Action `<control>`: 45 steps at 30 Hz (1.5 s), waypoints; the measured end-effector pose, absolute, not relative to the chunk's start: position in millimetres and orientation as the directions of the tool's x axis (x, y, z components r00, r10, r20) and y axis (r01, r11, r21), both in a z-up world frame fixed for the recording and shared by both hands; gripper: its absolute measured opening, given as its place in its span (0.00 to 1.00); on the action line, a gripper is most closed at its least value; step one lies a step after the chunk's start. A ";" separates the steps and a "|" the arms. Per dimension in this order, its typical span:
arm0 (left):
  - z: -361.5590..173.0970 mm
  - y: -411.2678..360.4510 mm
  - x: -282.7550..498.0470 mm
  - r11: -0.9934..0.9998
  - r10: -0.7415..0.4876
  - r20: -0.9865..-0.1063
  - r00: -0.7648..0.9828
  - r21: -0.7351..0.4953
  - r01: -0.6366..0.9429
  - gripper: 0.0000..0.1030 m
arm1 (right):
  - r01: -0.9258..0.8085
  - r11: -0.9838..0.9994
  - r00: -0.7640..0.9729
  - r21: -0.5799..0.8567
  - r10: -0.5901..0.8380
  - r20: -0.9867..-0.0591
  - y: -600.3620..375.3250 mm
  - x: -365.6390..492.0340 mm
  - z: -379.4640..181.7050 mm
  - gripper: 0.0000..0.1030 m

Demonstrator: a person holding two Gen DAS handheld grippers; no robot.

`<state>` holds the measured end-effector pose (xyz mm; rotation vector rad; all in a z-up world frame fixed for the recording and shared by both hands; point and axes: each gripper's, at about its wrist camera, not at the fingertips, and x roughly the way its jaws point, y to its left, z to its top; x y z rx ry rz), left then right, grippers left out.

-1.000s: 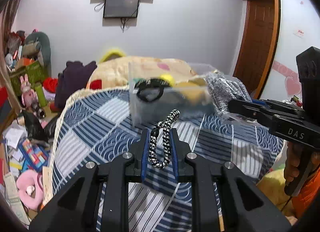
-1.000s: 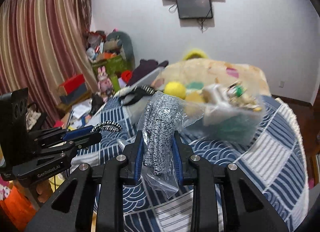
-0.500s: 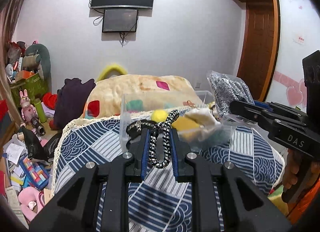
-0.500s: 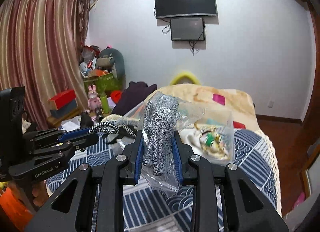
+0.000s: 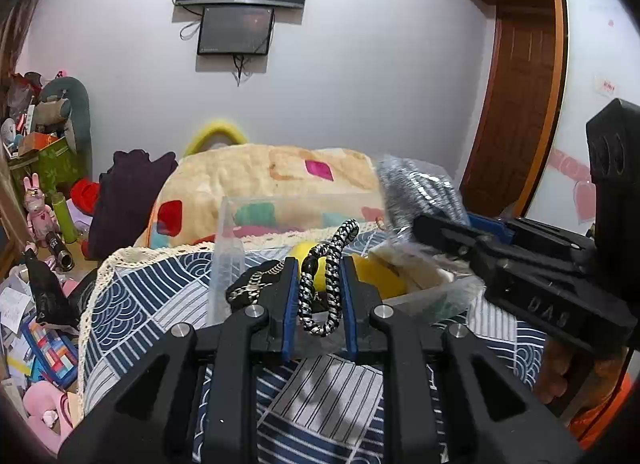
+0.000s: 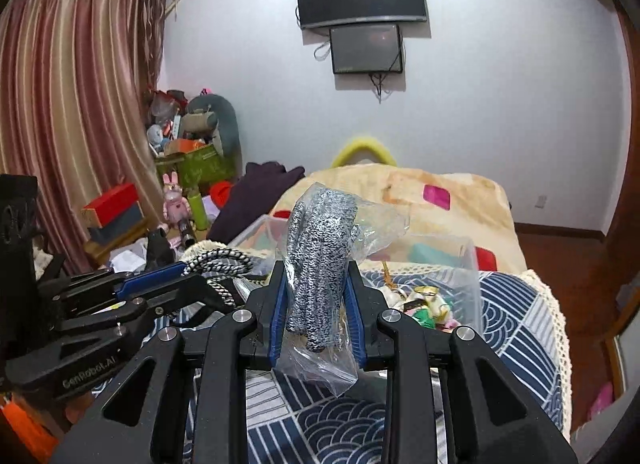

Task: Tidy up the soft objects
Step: 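Drop the bracelet into the box while the right tool drops the mesh bag in, then grasp the second braided bracelet with the left tool and drop it into the box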

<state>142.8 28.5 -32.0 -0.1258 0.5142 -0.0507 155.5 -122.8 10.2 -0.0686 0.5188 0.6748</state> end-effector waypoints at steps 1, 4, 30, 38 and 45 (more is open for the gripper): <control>-35.1 27.4 147.7 0.991 -0.079 -0.496 0.865 -0.131 0.016 0.19 | -0.613 0.783 0.655 0.102 0.576 -0.489 -120.5 157.4 7.1 0.24; -43.4 25.8 158.8 0.993 -0.062 -0.518 0.853 -0.115 0.002 0.19 | -0.608 0.788 0.645 0.097 0.561 -0.519 -116.5 163.7 -5.0 0.24; -27.9 16.6 135.1 0.996 -0.059 -0.501 0.863 -0.086 0.018 0.38 | -0.593 0.796 0.653 0.123 0.565 -0.505 -140.2 156.7 8.1 0.47; -13.8 22.3 121.8 0.997 -0.033 -0.475 0.879 -0.080 -0.006 0.39 | -0.593 0.794 0.683 0.132 0.583 -0.441 -160.1 138.3 27.2 0.49; -36.0 19.4 111.3 0.997 -0.058 -0.534 0.843 -0.067 0.026 0.46 | -0.592 0.796 0.696 0.124 0.583 -0.419 -169.5 127.8 29.3 0.54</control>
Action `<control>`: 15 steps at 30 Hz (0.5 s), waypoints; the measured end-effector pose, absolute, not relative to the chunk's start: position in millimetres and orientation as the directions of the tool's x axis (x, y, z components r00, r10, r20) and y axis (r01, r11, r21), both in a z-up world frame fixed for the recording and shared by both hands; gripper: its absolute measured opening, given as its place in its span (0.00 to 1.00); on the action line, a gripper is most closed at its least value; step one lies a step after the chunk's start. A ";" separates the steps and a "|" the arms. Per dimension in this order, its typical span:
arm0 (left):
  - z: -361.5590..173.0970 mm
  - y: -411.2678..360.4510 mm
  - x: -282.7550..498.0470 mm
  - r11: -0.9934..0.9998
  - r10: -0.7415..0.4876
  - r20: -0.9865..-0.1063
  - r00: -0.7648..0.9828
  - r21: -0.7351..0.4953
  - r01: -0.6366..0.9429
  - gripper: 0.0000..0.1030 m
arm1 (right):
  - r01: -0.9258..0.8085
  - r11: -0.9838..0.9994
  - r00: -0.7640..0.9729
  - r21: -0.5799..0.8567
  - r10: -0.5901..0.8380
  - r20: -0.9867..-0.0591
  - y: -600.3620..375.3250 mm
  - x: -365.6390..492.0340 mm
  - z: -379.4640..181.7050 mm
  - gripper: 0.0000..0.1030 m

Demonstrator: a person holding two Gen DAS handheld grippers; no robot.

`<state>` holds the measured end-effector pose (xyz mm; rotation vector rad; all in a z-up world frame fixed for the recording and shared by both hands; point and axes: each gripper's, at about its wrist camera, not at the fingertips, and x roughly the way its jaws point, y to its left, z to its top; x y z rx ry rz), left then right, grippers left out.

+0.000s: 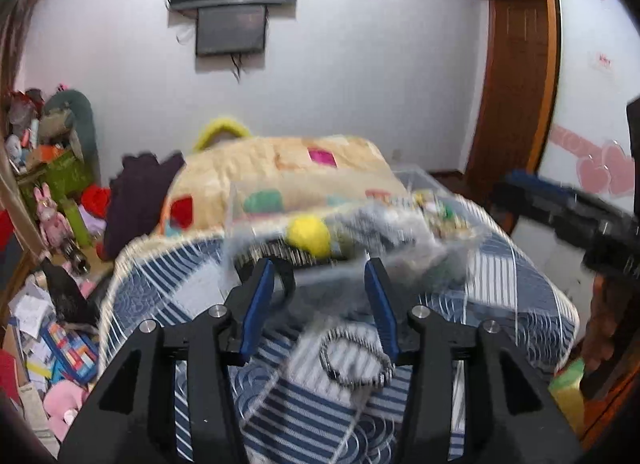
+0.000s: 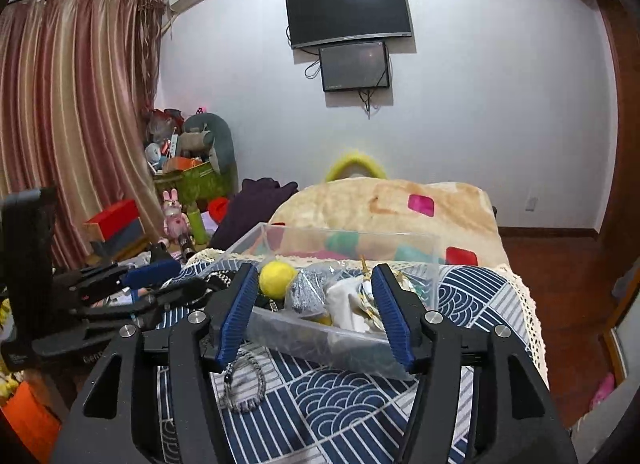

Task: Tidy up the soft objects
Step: 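Grasp the second braided bracelet with the left tool and drop it into the box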

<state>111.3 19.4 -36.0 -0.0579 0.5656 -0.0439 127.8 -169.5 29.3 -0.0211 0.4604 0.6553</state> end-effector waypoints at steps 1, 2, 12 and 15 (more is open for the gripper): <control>-42.7 18.9 111.3 0.997 -0.067 -0.553 0.830 -0.072 0.033 0.46 | -0.593 0.796 0.695 0.124 0.583 -0.420 -170.6 126.4 28.1 0.54; -51.8 17.5 111.7 0.997 -0.074 -0.577 0.814 -0.073 0.039 0.46 | -0.593 0.796 0.695 0.124 0.583 -0.421 -171.4 125.0 26.7 0.54; -111.2 6.5 148.7 0.995 -0.097 -0.733 0.674 -0.085 0.050 0.44 | -0.595 0.793 0.658 0.132 0.575 -0.487 -173.0 124.9 -2.2 0.55; -114.5 8.4 154.1 0.993 -0.114 -0.749 0.653 -0.103 0.055 0.21 | -0.593 0.793 0.652 0.136 0.573 -0.497 -176.5 123.2 -9.0 0.55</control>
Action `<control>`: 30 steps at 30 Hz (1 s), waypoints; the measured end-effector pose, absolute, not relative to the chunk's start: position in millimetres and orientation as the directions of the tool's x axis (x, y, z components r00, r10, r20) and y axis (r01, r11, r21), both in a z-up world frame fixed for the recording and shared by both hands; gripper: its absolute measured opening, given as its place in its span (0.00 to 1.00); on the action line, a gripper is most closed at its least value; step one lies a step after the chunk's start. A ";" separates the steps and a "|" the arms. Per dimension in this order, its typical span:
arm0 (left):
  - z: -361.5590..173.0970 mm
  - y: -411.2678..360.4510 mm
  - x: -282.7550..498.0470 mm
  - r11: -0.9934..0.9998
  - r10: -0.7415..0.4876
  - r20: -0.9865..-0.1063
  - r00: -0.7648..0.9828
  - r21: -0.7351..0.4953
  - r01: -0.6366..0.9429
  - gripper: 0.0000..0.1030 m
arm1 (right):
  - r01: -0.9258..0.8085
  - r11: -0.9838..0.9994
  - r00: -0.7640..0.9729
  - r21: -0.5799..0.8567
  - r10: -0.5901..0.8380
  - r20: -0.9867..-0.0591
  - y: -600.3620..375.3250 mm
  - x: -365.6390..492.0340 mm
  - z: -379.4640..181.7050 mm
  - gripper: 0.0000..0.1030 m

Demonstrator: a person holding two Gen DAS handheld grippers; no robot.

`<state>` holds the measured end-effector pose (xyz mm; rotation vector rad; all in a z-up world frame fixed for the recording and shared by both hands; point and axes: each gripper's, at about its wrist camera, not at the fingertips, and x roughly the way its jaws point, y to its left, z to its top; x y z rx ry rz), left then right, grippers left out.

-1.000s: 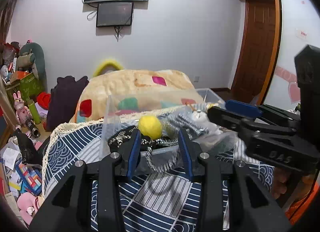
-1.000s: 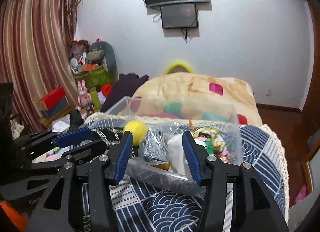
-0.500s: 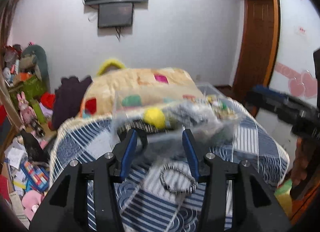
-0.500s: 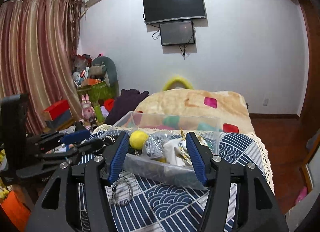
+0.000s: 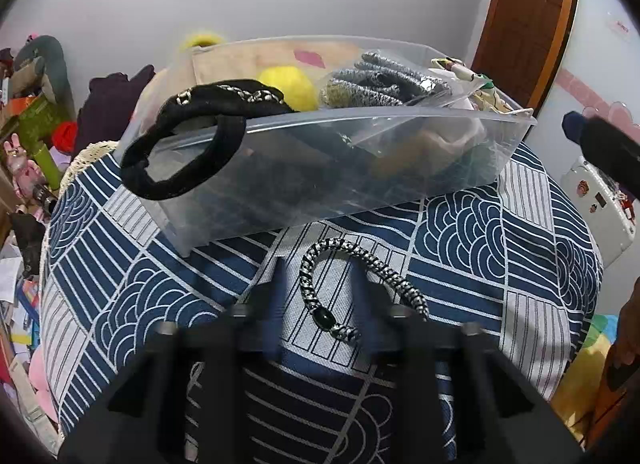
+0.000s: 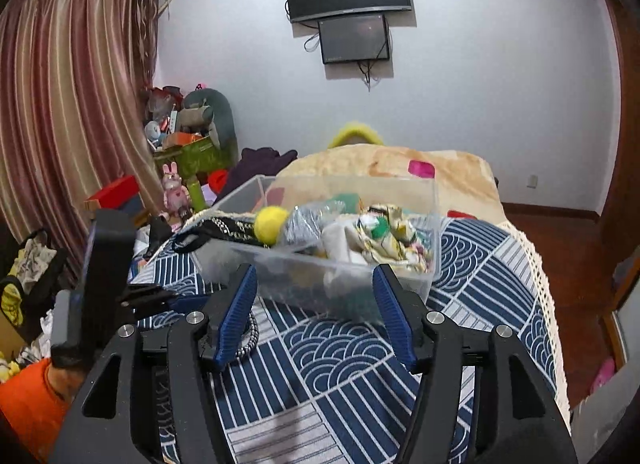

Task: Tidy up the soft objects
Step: 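Grasp the second braided bracelet with the left tool and drop it into the box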

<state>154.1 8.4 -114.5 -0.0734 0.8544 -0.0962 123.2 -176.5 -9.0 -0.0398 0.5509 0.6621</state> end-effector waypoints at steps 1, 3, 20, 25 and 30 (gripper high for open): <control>-114.2 7.8 153.4 0.993 -0.118 -0.747 0.654 -0.102 0.062 0.13 | -0.593 0.793 0.651 0.138 0.573 -0.499 -177.1 123.0 -10.1 0.55; -114.4 4.9 151.4 0.993 -0.116 -0.745 0.657 -0.093 0.070 0.06 | -0.593 0.792 0.646 0.145 0.575 -0.501 -179.0 123.5 -12.7 0.55; -18.5 13.5 144.3 0.998 0.006 -0.545 0.838 -0.044 -0.036 0.06 | -0.600 0.784 0.651 0.160 0.595 -0.471 -186.3 113.7 -7.1 0.55; -22.7 27.2 181.3 0.992 0.090 -0.561 0.823 -0.019 -0.122 0.06 | -0.608 0.777 0.650 0.164 0.605 -0.460 -189.0 111.9 -6.4 0.55; -45.6 32.1 192.6 0.992 0.073 -0.621 0.780 -0.033 -0.119 0.40 | -0.606 0.775 0.649 0.178 0.611 -0.453 -193.0 113.3 -6.7 0.55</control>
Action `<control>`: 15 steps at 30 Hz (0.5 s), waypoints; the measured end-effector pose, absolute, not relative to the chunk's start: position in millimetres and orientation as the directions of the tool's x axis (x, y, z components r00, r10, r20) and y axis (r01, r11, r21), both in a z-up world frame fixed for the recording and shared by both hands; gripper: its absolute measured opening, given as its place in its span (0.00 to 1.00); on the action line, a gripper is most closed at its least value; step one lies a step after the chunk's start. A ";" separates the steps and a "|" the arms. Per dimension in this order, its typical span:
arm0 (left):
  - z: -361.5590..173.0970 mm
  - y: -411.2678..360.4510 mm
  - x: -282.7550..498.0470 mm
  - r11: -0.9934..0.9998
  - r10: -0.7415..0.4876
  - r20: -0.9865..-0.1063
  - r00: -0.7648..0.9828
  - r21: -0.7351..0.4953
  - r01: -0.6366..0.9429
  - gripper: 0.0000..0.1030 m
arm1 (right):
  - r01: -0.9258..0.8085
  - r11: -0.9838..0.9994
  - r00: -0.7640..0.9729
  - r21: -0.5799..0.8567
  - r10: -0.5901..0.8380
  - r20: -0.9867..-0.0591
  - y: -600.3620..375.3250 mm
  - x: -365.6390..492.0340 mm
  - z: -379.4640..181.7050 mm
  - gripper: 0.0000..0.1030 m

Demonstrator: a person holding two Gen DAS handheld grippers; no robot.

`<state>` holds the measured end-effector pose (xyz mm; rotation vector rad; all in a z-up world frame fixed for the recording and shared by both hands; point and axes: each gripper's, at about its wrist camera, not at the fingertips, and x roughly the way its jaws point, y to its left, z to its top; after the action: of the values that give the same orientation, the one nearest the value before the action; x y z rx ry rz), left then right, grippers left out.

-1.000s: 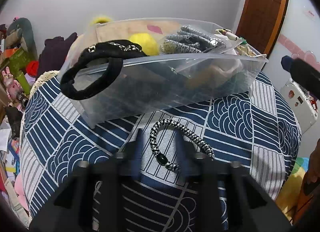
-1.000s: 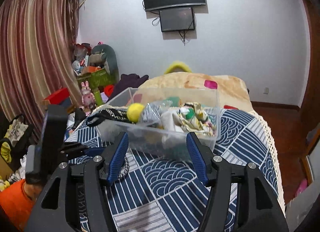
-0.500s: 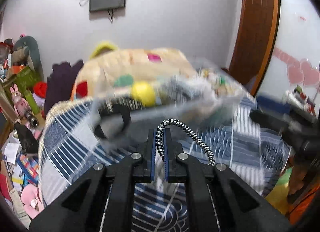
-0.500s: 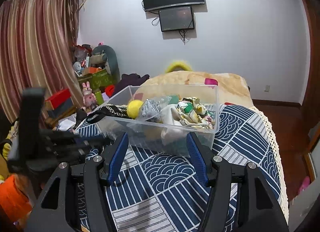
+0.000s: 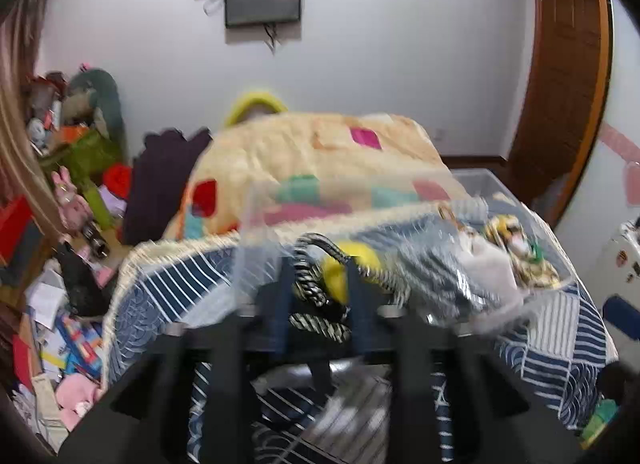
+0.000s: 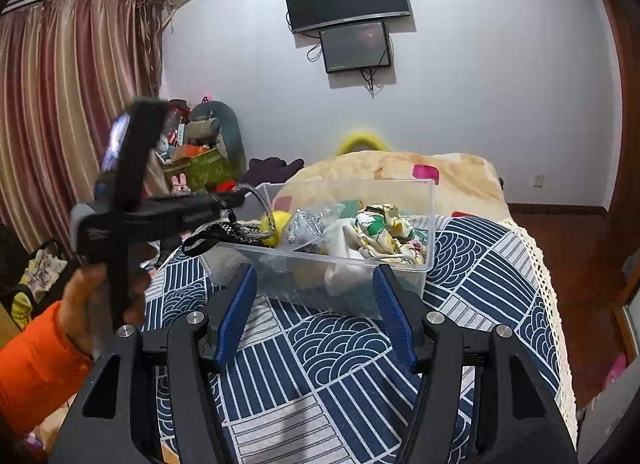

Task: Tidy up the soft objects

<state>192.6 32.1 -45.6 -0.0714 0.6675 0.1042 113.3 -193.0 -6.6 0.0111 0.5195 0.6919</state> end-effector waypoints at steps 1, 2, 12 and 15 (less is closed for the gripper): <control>-46.8 32.2 190.6 0.992 0.073 -0.617 0.784 -0.034 -0.119 0.47 | -0.604 0.776 0.649 0.181 0.611 -0.452 -194.2 113.9 -6.8 0.55; -47.3 31.0 186.2 0.993 0.077 -0.605 0.792 -0.027 -0.117 0.47 | -0.603 0.776 0.650 0.184 0.612 -0.451 -194.9 114.7 -7.1 0.55; -20.2 22.0 129.3 0.997 0.027 -0.515 0.856 -0.047 -0.059 0.57 | -0.599 0.783 0.674 0.166 0.605 -0.424 -197.4 105.2 3.3 0.55; -12.9 19.4 106.2 0.997 0.017 -0.476 0.879 -0.056 -0.049 0.62 | -0.595 0.790 0.692 0.147 0.596 -0.406 -197.9 99.6 9.0 0.55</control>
<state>106.2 19.4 -12.9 -0.0669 0.4957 0.0344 99.6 -197.9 9.0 0.0039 0.4554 0.6653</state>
